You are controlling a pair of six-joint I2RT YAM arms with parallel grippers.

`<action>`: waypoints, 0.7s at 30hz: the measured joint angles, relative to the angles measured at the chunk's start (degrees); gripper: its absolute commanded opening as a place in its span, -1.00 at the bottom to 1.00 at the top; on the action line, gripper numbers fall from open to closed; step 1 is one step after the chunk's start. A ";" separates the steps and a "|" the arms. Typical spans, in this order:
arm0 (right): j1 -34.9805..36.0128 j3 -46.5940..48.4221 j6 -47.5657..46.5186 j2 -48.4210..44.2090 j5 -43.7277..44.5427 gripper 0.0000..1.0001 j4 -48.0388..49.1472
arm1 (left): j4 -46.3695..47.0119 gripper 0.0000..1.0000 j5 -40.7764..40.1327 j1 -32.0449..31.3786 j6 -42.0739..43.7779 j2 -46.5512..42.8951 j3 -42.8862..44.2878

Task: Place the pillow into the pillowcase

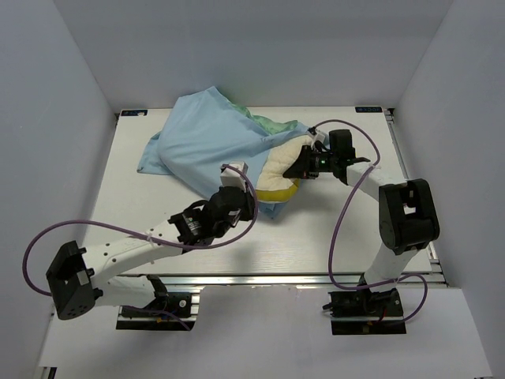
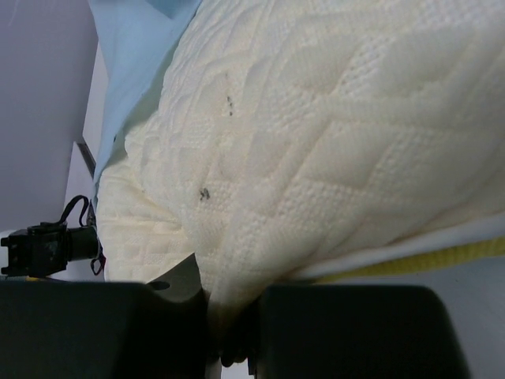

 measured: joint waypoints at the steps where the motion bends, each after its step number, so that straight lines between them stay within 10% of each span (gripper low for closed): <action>1: -0.02 0.28 0.09 -0.09 0.11 -1.00 0.13 | -0.48 -1.00 0.83 0.00 0.46 -0.79 0.15; 7: 0.17 2.60 1.29 -0.35 0.20 -1.00 0.35 | -4.22 -1.00 4.13 -0.02 2.84 -1.60 3.65; 13: 0.59 2.99 2.84 -0.35 0.09 -1.00 1.05 | -6.93 0.52 3.23 -0.02 0.96 2.21 4.83; 21: 0.59 3.02 6.38 -0.35 -1.79 -1.00 1.79 | -10.21 0.96 -3.34 -0.07 -11.21 13.94 1.57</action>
